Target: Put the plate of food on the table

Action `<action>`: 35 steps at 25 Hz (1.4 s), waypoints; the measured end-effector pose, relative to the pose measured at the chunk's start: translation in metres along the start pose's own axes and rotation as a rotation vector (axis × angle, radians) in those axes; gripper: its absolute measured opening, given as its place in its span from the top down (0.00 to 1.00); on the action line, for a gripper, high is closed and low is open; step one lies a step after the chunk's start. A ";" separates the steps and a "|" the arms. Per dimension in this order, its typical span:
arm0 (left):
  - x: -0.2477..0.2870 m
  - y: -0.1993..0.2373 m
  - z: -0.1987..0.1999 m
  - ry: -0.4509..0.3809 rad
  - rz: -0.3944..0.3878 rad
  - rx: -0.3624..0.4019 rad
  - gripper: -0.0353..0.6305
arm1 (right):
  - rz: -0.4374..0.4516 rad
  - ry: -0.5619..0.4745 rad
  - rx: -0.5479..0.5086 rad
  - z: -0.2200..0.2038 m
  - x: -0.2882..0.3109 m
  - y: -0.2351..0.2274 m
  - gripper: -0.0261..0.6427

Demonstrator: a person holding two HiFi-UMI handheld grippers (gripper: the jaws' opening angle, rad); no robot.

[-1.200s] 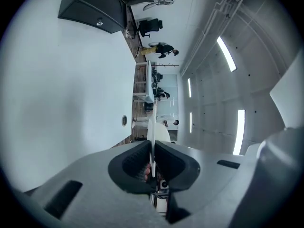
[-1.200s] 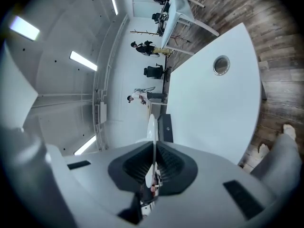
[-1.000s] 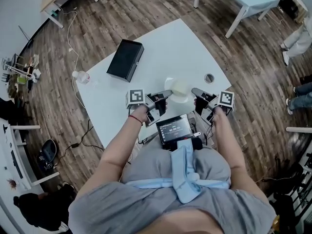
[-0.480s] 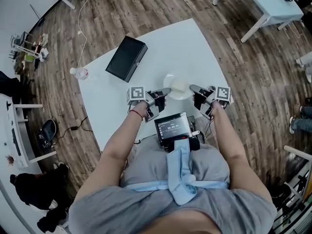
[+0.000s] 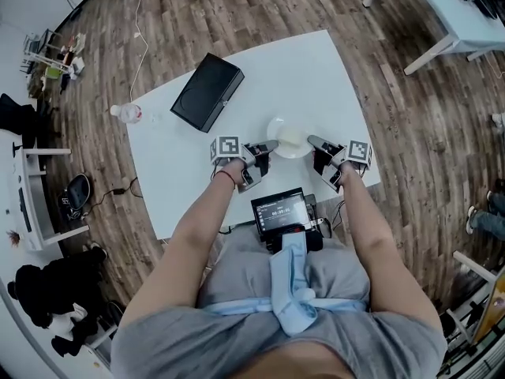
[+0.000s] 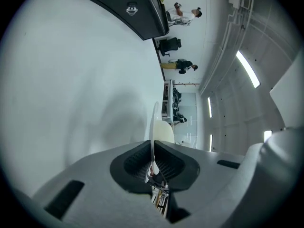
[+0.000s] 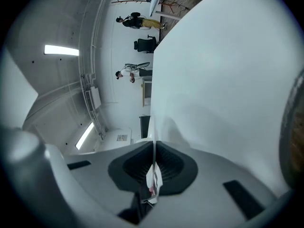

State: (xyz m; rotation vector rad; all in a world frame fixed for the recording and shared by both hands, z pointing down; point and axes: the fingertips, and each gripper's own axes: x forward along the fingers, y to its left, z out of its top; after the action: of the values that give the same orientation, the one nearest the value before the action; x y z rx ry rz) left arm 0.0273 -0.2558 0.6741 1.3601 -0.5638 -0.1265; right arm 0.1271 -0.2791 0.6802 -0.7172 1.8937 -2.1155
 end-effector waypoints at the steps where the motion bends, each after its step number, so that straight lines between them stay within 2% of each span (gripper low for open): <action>1: 0.002 0.002 0.002 -0.003 0.003 -0.005 0.90 | -0.008 0.004 0.002 0.003 0.001 -0.002 0.91; 9: 0.019 0.013 0.025 -0.008 0.011 -0.037 0.90 | -0.051 0.018 0.026 0.026 0.016 -0.015 0.91; 20: 0.023 0.023 0.020 0.019 0.002 -0.104 0.90 | -0.082 0.019 0.052 0.028 0.014 -0.027 0.91; 27: 0.012 0.029 0.012 0.078 0.024 -0.130 0.90 | -0.102 0.007 0.035 0.031 0.015 -0.028 0.91; 32: 0.001 0.030 0.013 0.082 0.034 -0.096 0.90 | -0.110 0.005 0.027 0.031 0.015 -0.030 0.91; 35: -0.003 0.024 0.010 0.081 0.043 -0.031 0.90 | -0.125 -0.003 0.022 0.032 0.014 -0.031 0.90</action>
State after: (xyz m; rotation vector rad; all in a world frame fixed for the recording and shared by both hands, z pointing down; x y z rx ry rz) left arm 0.0142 -0.2580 0.6968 1.3167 -0.5210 -0.0452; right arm 0.1353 -0.3085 0.7148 -0.8547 1.8662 -2.2042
